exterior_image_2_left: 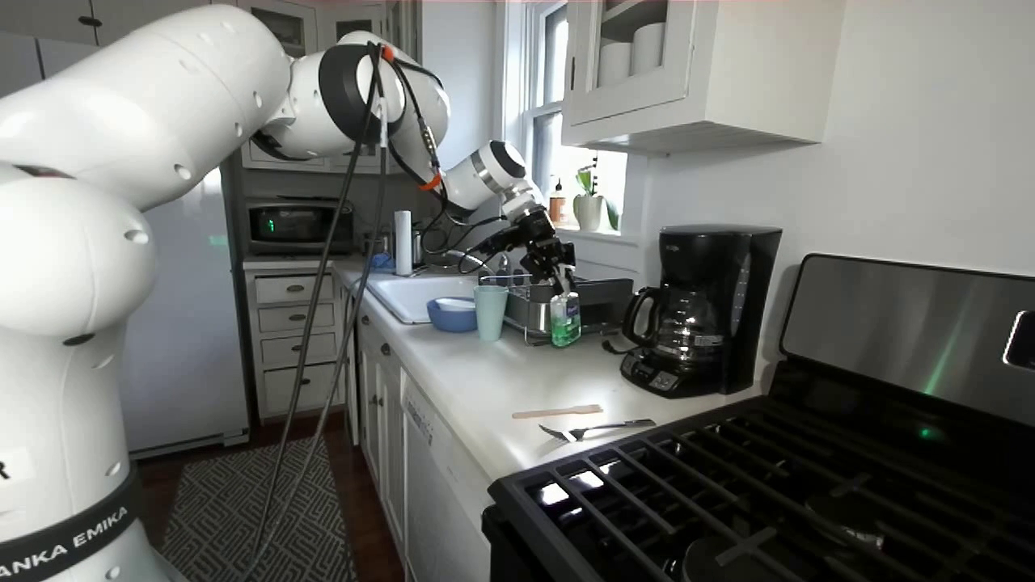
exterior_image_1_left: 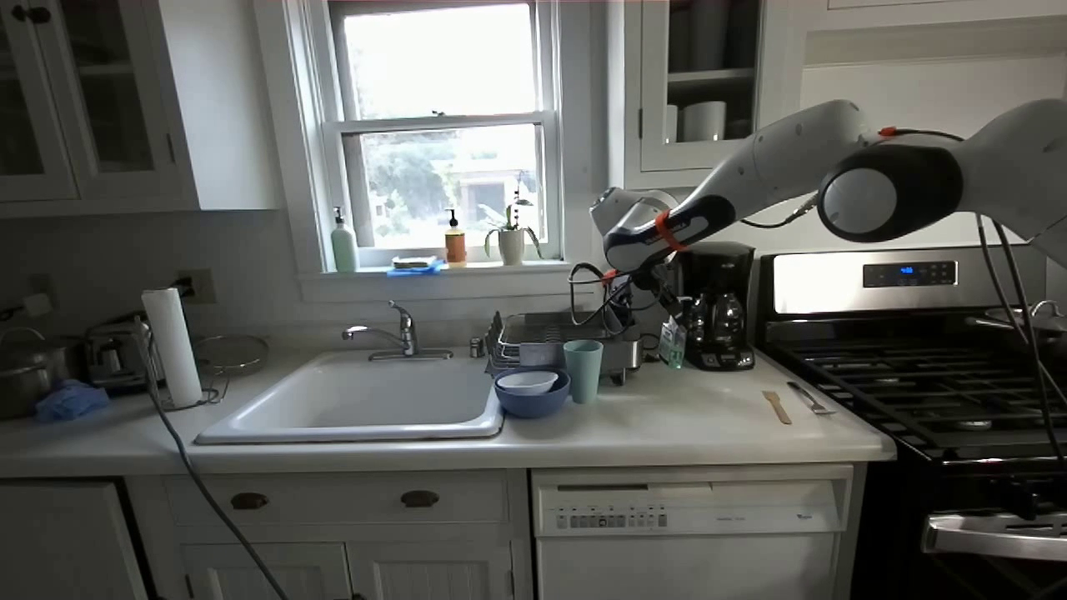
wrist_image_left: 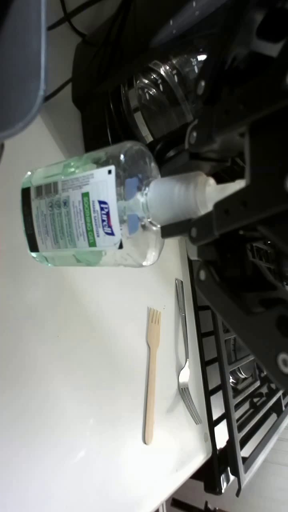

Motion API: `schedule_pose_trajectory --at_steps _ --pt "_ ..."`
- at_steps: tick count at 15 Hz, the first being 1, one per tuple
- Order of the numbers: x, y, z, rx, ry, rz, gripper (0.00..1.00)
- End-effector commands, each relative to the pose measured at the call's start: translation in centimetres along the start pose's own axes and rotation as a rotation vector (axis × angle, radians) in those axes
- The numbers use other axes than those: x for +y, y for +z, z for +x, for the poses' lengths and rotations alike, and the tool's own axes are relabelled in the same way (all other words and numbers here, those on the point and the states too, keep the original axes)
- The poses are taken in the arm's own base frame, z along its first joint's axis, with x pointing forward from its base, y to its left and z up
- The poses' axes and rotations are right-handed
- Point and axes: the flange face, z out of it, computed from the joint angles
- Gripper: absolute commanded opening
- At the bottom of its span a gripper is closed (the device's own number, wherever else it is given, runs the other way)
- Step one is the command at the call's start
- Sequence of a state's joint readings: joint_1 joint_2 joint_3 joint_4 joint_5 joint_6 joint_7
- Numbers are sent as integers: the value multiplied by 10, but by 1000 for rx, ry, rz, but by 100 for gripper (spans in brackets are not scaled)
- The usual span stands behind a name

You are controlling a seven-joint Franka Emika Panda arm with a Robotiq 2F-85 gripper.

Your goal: Shift the clear bottle to the left

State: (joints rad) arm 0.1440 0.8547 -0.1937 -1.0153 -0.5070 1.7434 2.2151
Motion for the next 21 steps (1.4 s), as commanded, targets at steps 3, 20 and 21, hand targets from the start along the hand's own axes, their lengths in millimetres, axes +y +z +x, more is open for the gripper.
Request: schedule_pose_trajectory --at_steps 3,20,21 --pt "-18 4 -15 44 -17 15 8" --pt "-27 21 -34 5 -26 57 40" --pt "-27 21 -34 6 -26 58 55"
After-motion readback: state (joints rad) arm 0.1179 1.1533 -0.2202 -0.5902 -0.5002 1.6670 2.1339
